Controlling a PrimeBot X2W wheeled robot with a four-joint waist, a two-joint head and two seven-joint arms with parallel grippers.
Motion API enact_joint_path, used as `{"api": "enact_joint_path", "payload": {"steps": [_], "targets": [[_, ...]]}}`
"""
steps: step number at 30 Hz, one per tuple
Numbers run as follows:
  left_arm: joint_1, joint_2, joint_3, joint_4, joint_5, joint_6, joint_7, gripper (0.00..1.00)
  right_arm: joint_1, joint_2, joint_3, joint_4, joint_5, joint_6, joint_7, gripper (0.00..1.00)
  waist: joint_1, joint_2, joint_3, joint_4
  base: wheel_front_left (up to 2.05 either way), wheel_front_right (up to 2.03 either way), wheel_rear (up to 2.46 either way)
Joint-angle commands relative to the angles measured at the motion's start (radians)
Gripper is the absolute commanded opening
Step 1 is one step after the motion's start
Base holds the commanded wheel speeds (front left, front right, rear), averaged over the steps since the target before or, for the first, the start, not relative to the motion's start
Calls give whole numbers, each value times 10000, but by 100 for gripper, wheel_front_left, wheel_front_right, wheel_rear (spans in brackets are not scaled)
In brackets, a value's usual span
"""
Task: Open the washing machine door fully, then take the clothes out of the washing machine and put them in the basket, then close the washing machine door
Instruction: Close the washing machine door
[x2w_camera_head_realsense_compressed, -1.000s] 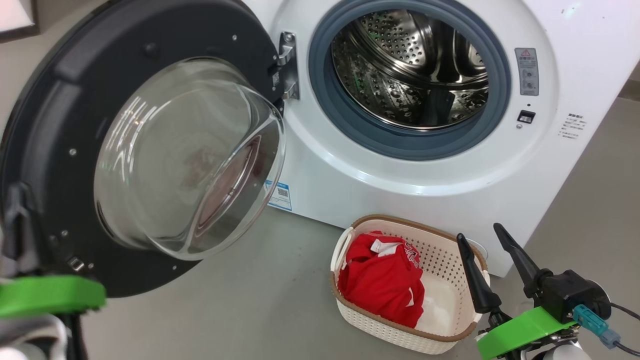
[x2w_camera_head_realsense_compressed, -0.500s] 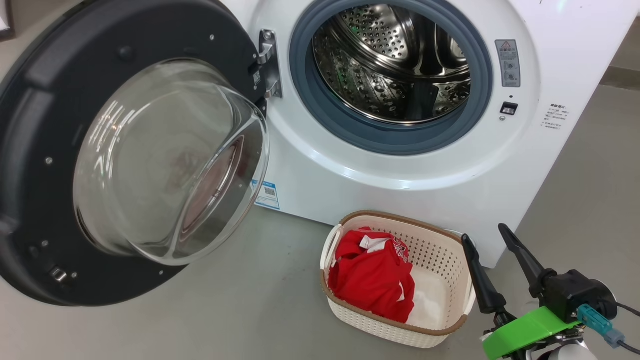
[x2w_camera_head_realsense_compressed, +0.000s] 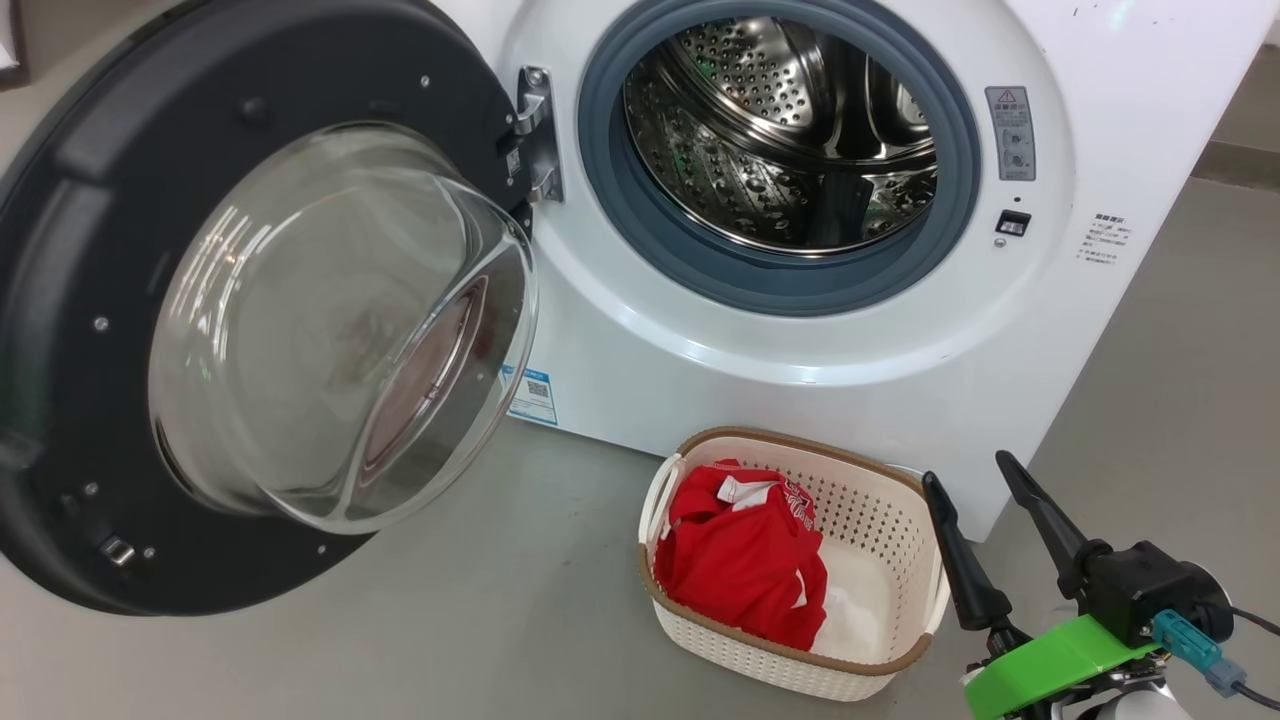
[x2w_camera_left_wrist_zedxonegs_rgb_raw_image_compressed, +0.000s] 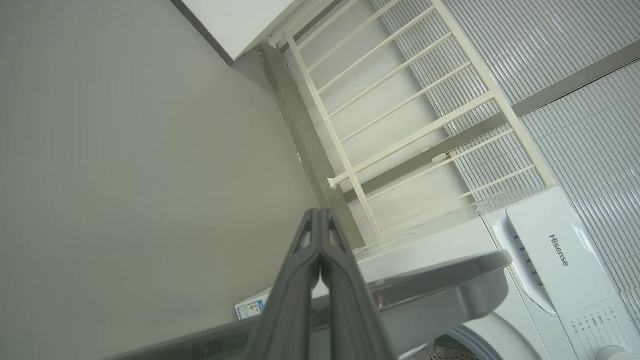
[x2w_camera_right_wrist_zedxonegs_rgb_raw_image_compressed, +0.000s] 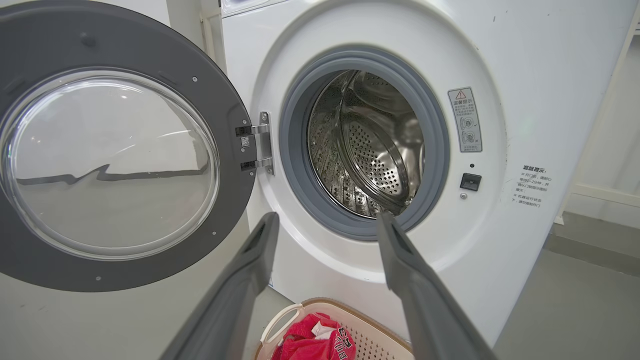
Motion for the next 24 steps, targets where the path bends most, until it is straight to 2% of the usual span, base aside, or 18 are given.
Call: {"api": "enact_joint_path", "payload": {"steps": [1, 10, 24], "targets": [[-342, 695, 188, -59, -158, -52, 329, 0, -167, -127, 226, -195, -73, 63, -65, 100, 0, 0, 2, -27, 0, 0, 0], [-614, 619, 287, 709, -934, -46, 1744, 0, -228, -231, 422, -143, -11, 63, -65, 100, 0, 0, 9, -181, 0, 0, 0], [-222, 381, 535, 677, -1974, -475, 3441, 0, -235, -277, 328, -148, -29, 63, -65, 100, 0, 0, 166, -105, 0, 0, 0]]}}
